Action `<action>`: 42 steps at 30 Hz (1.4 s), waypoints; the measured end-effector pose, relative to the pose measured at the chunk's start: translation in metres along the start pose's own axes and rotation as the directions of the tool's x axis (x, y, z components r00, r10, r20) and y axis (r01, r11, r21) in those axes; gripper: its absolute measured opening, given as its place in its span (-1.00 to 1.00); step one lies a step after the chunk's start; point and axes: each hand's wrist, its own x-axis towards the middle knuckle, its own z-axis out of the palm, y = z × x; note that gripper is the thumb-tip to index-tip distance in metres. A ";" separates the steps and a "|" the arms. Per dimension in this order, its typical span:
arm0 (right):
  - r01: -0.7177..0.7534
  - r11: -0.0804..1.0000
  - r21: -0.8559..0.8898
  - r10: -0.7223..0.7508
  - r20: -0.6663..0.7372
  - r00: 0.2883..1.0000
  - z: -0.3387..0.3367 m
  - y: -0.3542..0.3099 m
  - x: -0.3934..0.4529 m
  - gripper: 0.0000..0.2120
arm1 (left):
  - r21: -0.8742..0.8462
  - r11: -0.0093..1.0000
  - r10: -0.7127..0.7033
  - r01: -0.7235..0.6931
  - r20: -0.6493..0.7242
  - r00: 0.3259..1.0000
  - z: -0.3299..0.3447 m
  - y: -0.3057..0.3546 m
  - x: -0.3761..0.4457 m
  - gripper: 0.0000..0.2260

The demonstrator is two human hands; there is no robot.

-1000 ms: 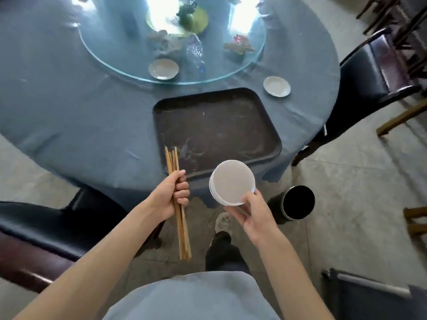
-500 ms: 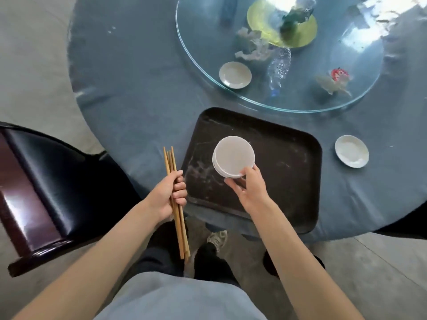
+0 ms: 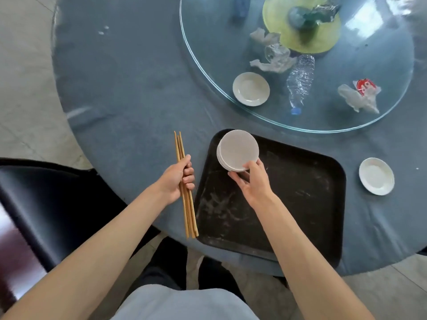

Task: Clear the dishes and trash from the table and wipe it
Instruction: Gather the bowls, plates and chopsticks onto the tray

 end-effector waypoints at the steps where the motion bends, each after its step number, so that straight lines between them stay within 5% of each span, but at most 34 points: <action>1: 0.000 1.000 0.006 0.000 -0.009 1.000 0.005 0.000 0.002 -0.50 | 0.017 1.000 -0.010 0.011 -0.007 1.000 -0.002 0.006 0.006 -0.65; 13: -0.051 0.998 -0.047 0.046 -0.108 0.993 0.021 0.002 -0.018 -0.59 | 0.181 0.980 -0.087 0.082 0.018 0.996 -0.008 0.043 0.034 -0.68; 15: 0.046 0.958 -0.282 -0.118 -0.246 0.962 0.017 0.000 -0.031 -0.58 | 0.248 0.968 -0.051 0.041 0.035 0.998 -0.002 0.048 0.028 -0.69; 17: 0.250 0.814 -0.525 -0.449 -0.294 0.844 0.019 -0.003 -0.044 -0.64 | 0.355 0.934 0.022 -0.048 0.075 0.997 0.004 0.053 0.022 -0.71; 19: 0.446 0.695 -0.564 -0.605 -0.125 0.786 0.033 -0.011 -0.056 -0.73 | 0.495 0.849 0.127 -0.186 0.149 0.981 0.014 0.059 0.014 -0.71; 24: 0.618 0.643 -0.453 -0.465 0.410 0.785 0.086 -0.023 -0.060 -0.54 | 0.578 0.543 0.344 -0.610 0.509 0.789 0.036 0.065 -0.008 -0.70; 27: 0.656 0.614 -0.438 -0.465 0.471 0.749 0.110 -0.023 -0.057 -0.58 | 0.582 0.360 0.408 -0.730 0.605 0.684 0.037 0.067 -0.013 -0.64; 30: 0.736 0.506 -0.449 -0.511 0.531 0.675 0.119 -0.022 -0.059 -0.76 | 0.516 0.307 0.515 -0.800 0.617 0.595 0.034 0.067 -0.017 -0.85; 32: 0.767 0.445 -0.461 -0.512 0.572 0.641 0.122 -0.015 -0.063 -0.73 | 0.465 0.272 0.608 -0.842 0.595 0.525 0.031 0.066 -0.019 -0.77; 34: 0.807 0.381 -0.452 -0.548 0.593 0.590 0.123 -0.003 -0.065 -0.73 | 0.518 0.248 0.677 -0.819 0.511 0.529 0.019 0.059 -0.010 -0.62; 36: 0.831 0.346 -0.435 -0.575 0.602 0.554 0.124 0.006 -0.066 -0.75 | 0.583 0.249 0.702 -0.773 0.441 0.559 0.004 0.049 0.002 -0.74; 40: 0.831 0.330 -0.448 -0.570 0.607 0.554 0.130 0.022 -0.060 -0.59 | 0.621 0.331 0.665 -0.711 0.381 0.642 -0.009 0.039 0.009 -0.79; 42: 0.823 0.322 -0.469 -0.580 0.589 0.563 0.134 0.028 -0.056 -0.53 | 0.653 0.279 0.661 -0.705 0.402 0.634 -0.008 0.039 0.007 -0.79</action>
